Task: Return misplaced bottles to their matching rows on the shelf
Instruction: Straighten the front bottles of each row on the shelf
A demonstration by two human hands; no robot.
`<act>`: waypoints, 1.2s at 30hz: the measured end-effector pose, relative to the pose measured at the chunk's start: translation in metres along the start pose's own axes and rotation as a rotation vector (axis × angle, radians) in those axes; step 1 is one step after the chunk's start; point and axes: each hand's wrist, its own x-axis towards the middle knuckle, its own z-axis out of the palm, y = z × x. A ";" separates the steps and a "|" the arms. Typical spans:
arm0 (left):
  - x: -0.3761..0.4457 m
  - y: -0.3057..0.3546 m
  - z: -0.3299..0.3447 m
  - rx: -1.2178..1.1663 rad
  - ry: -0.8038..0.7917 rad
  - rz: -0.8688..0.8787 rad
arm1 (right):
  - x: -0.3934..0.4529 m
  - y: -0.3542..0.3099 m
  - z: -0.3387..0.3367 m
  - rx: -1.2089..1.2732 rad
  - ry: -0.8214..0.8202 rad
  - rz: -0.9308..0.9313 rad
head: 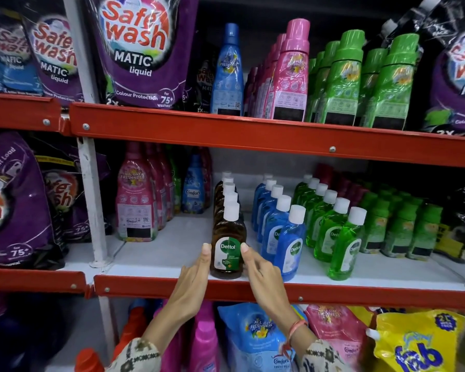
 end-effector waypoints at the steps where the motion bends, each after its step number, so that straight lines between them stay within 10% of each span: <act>1: 0.000 0.000 -0.001 -0.001 0.007 0.002 | 0.001 -0.001 0.001 0.002 -0.017 0.000; 11: 0.003 0.005 -0.011 0.013 0.075 0.007 | 0.011 -0.010 0.008 -0.024 -0.108 -0.040; 19: -0.014 0.011 0.006 -0.034 0.583 0.313 | 0.003 -0.005 -0.025 0.160 0.168 -0.116; 24: -0.010 0.024 0.028 -0.224 0.306 0.162 | 0.014 0.007 -0.041 0.241 0.395 0.013; 36: 0.011 0.033 0.060 -0.205 -0.036 -0.171 | 0.043 0.032 -0.038 0.266 0.087 0.389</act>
